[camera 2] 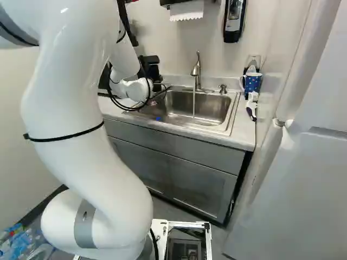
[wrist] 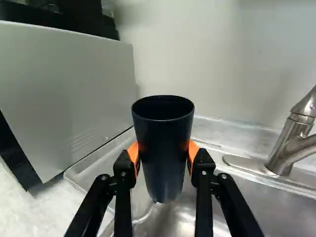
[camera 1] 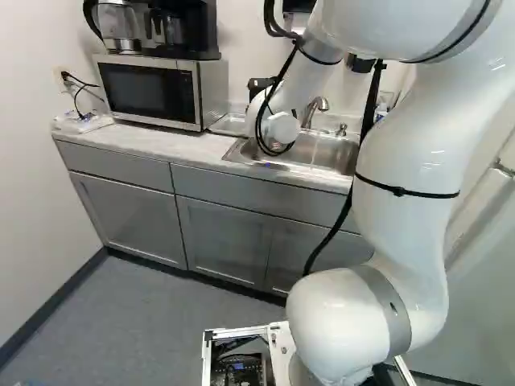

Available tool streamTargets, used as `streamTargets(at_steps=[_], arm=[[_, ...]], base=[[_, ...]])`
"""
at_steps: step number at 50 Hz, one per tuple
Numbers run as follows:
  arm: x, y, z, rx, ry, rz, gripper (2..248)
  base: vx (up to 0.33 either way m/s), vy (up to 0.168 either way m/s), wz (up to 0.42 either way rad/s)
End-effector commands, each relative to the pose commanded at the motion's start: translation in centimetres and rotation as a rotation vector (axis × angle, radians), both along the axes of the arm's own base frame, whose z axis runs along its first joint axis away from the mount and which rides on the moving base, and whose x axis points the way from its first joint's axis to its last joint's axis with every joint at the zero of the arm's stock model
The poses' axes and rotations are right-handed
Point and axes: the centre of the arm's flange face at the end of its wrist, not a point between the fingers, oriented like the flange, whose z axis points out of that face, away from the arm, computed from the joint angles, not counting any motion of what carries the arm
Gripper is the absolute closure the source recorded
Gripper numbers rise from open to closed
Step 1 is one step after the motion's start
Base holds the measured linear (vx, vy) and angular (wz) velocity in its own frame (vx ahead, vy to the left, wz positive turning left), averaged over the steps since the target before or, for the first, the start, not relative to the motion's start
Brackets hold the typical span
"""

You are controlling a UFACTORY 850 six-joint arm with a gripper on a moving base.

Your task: Rinse the cup and place it in the tray

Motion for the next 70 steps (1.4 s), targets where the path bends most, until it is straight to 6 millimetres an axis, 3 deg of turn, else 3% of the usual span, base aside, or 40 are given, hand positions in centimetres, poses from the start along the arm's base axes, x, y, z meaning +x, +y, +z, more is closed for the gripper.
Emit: streamTargets(at_steps=[23, 45, 55, 70], arm=[[4.2, 2.4, -0.3, 0.003, -0.032, 0.032, 134], [7.2, 5.0, -2.8, 0.002, -0.013, 0.068, 134], [7.9, 5.3, -4.1, 0.001, 0.001, 0.068, 134], [7.9, 5.3, -4.1, 0.003, 0.003, 0.065, 134]], base=[[0.000, 0.000, 0.000], [0.000, 0.000, 0.000], [0.000, 0.000, 0.000], [0.000, 0.000, 0.000]])
